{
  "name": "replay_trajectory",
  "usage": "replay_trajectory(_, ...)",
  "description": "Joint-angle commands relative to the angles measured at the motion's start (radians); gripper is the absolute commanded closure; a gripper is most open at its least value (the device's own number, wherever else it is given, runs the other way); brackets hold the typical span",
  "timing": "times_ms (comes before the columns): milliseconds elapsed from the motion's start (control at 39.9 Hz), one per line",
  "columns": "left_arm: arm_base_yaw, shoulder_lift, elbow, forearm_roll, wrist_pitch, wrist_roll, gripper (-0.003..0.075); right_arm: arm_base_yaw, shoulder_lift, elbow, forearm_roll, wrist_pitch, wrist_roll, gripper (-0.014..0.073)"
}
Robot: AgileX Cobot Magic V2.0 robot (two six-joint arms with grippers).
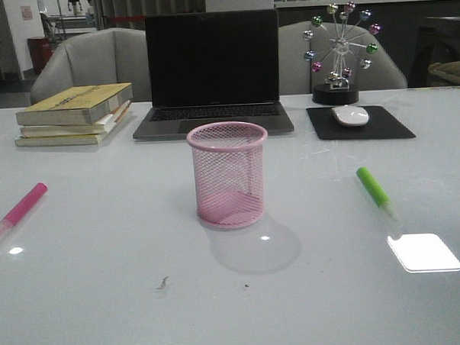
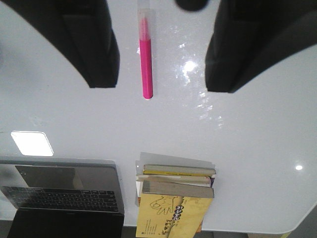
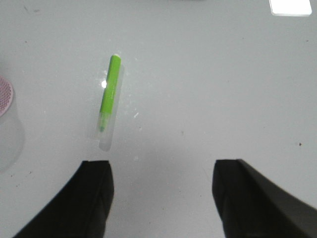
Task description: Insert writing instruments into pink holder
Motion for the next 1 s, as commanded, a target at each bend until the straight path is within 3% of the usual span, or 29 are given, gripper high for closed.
replay_trajectory(0,-0.008,-0.008,-0.037,-0.010,-0.072,-0.002,0.0264,-0.002,0.052,-0.092,-0.002,-0.027,-0.004,0.0053)
replay_trajectory(401,-0.008,-0.008,-0.037,-0.010,-0.072,-0.002,0.0264,0.091,0.347,-0.344,0.006,0.058,-0.072,0.0053)
replay_trajectory(977,-0.008,-0.008,-0.037,-0.010,-0.072,-0.002,0.0264,0.096,0.805,-0.635,0.077,0.179,-0.064,0.0053)
